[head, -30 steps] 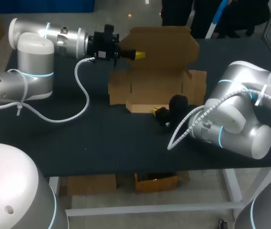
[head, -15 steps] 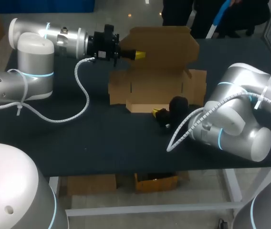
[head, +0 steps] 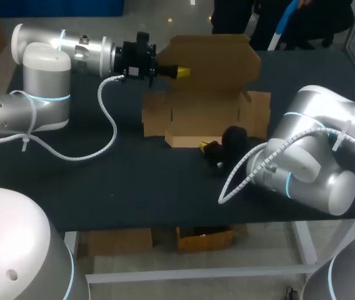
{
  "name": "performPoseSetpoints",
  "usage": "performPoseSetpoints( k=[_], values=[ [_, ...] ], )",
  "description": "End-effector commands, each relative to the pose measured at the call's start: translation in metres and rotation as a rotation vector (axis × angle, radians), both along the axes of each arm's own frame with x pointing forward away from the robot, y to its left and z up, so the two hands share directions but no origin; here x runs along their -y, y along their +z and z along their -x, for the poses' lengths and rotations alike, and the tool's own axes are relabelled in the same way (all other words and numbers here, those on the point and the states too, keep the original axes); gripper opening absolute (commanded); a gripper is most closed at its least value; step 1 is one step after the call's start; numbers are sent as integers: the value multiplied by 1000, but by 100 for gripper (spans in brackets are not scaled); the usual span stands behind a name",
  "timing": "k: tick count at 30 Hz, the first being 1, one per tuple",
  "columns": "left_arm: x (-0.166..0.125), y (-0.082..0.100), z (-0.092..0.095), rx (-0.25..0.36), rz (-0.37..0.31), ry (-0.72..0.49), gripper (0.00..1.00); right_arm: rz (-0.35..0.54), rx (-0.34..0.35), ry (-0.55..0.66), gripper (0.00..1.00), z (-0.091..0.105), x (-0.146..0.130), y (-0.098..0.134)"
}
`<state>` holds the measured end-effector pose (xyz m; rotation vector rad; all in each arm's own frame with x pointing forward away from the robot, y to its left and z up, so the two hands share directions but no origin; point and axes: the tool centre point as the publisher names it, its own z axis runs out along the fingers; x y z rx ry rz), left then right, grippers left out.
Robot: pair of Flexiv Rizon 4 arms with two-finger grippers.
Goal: Assemble the packaging by folding the flat box into shape, placing the metal phone stand inside, and closing the box properly
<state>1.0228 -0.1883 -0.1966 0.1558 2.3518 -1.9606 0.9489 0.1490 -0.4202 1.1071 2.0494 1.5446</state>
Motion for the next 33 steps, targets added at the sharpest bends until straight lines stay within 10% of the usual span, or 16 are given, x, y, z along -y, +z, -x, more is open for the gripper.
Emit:
performPoseSetpoints(
  k=[1,33],
  values=[
    [0,-1,0,1,3,-3,0,10,19,-54,0,2,0,0],
    [0,-1,0,1,3,-3,0,1,2,-56,0,-10,-2,-7]
  ],
)
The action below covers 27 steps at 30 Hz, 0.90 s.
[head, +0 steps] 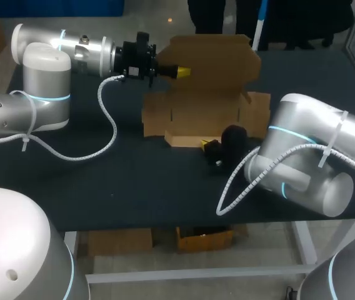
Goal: Assemble the packaging by folding the flat box into shape, placing the metal phone stand inside, and closing the box properly
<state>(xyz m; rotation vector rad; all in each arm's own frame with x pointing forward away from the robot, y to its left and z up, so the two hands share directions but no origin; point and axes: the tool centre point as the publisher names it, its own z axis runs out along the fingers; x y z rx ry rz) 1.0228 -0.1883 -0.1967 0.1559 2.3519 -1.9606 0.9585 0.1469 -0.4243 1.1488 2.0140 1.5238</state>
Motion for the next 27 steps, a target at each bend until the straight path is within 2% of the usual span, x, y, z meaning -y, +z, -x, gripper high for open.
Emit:
performPoseSetpoints(
  k=[1,13,27],
  values=[
    [0,-1,0,1,3,-3,0,2,6,-12,0,0,-4,-3],
    [0,-1,0,1,3,-3,0,2,6,-12,0,0,-4,-3],
    [-4,-2,30,4,-3,-9,0,2,6,-12,0,0,-4,-3]
  ],
)
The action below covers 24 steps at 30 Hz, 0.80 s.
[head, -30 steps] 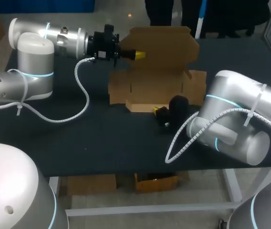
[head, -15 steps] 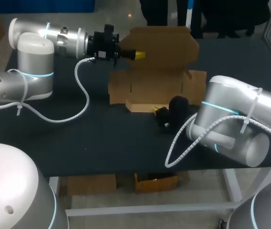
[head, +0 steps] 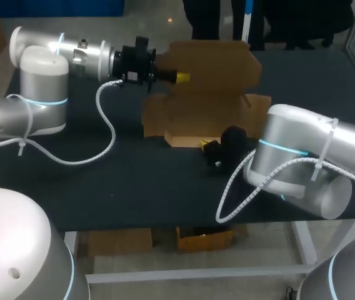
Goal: Assemble the packaging by folding the flat box into shape, placing the metal phone stand inside, and closing the box properly
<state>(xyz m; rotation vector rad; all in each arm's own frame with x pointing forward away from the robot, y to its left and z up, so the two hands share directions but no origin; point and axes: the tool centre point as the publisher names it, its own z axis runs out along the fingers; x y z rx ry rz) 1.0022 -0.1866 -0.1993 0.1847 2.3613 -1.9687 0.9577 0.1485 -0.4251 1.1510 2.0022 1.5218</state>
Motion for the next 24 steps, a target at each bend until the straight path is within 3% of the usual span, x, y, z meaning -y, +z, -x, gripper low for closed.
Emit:
performPoseSetpoints(
  k=[1,12,24],
  values=[
    [-2,0,10,2,-2,14,0,2,0,-3,0,-1,-2,-3],
    [2,-5,28,-21,5,-2,0,2,0,-3,0,-1,-2,-3],
    [6,-14,33,-78,12,-21,0,2,0,-3,0,-1,-2,-3]
  ],
)
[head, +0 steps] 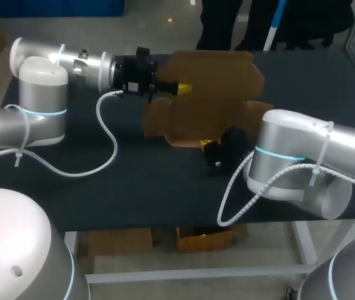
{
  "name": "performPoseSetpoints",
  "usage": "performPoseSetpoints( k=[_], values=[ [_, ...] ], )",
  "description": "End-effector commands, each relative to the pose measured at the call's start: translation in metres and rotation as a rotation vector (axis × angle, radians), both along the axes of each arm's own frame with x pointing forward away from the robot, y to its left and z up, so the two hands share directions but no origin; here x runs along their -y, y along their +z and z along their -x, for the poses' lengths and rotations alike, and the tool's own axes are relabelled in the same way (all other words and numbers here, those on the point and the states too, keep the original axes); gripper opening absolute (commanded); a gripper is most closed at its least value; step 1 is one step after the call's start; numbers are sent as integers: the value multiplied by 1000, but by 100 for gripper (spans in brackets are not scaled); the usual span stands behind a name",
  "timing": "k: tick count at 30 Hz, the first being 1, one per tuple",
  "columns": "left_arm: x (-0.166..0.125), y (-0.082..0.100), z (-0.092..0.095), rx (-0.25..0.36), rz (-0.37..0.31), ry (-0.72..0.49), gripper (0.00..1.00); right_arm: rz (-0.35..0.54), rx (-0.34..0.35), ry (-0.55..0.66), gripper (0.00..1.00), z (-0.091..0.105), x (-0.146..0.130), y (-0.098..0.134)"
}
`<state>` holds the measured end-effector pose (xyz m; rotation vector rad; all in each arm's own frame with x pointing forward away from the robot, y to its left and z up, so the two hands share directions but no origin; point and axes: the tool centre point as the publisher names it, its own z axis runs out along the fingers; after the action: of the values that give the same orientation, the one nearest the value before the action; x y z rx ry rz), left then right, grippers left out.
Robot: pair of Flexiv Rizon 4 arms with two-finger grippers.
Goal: Assemble the packaging by folding the flat box into shape, placing the metal phone stand inside, and closing the box properly
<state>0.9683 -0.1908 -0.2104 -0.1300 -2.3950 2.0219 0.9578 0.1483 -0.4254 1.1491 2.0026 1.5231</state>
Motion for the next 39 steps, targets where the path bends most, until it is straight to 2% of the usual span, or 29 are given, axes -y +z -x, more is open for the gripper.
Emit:
performPoseSetpoints(
  k=[1,20,39],
  values=[
    [2,-3,-1,-7,3,-7,0,3,-1,-4,0,-1,-3,-2],
    [3,-16,0,-74,-3,0,0,3,-1,-4,0,-1,-3,-2],
    [1,-21,-4,-80,-44,24,0,3,-1,-4,0,-1,-3,-2]
  ],
)
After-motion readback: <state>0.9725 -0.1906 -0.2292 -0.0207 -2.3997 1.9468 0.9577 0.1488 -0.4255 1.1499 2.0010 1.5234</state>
